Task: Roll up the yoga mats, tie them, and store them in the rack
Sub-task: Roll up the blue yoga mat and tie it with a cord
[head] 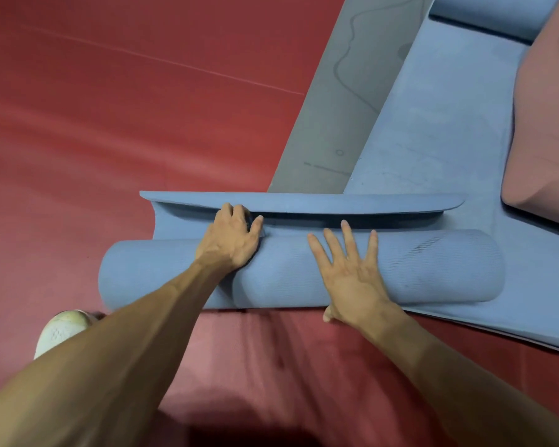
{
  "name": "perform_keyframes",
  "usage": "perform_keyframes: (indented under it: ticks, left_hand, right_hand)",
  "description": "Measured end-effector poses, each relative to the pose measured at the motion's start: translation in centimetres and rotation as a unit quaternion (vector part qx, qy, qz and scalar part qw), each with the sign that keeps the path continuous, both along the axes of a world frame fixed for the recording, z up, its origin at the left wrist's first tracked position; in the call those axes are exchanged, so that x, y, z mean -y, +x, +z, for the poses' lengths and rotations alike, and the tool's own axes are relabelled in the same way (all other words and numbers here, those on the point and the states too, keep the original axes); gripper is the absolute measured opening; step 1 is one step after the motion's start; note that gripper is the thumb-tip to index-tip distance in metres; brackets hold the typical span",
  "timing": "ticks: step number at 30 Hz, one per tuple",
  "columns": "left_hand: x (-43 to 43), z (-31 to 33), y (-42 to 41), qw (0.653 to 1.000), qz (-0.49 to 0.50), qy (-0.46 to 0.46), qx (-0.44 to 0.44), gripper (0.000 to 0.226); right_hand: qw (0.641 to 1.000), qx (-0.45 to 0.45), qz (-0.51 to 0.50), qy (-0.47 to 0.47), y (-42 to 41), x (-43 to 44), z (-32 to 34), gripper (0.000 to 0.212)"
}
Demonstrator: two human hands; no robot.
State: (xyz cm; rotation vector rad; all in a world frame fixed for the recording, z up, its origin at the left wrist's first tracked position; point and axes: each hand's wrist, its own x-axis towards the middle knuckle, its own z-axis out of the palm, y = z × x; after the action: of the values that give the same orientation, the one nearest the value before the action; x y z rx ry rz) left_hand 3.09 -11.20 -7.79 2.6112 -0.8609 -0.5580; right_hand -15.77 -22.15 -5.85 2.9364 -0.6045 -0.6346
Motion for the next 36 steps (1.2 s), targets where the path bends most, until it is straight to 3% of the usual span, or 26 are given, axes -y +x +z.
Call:
perform_keyframes:
  ticks: [7, 16, 18, 24, 27, 30, 36]
  left_hand:
    - [-0.6, 0.5, -1.1, 1.0, -0.008, -0.006, 0.024, 0.042]
    - [-2.1, 0.4, -3.4, 0.989, -0.066, 0.043, 0.126, 0.047]
    - [-3.1, 0.3, -4.6, 0.988, -0.065, 0.054, 0.133, 0.056]
    - [-6.0, 0.5, -8.6, 0.988, -0.056, 0.083, 0.115, 0.05]
    - [-6.9, 0.4, -10.0, 0.986, -0.058, 0.086, 0.127, 0.059]
    - [-7.0, 0.2, -9.9, 0.986, -0.062, 0.057, 0.143, 0.073]
    - [-5.4, -0.1, -8.2, 0.988, -0.05, 0.042, 0.143, 0.047]
  right_hand:
    - [0.999, 0.032, -0.008, 0.009, -0.1, -0.2, 0.2, 0.121]
    - [0.998, -0.013, 0.014, 0.055, 2.0, 1.8, 1.7, 0.122]
    - [0.997, -0.028, 0.014, 0.072, 1.9, 1.5, 2.2, 0.12]
    - [0.985, -0.099, 0.03, 0.135, 0.5, 0.5, 3.3, 0.103]
    - [0.981, -0.118, 0.047, 0.147, 0.1, 0.4, 3.2, 0.104]
    - [0.981, -0.092, 0.044, 0.164, -0.3, 0.5, 2.7, 0.107]
    - [0.984, 0.018, 0.055, 0.171, -1.8, 1.4, 1.4, 0.121]
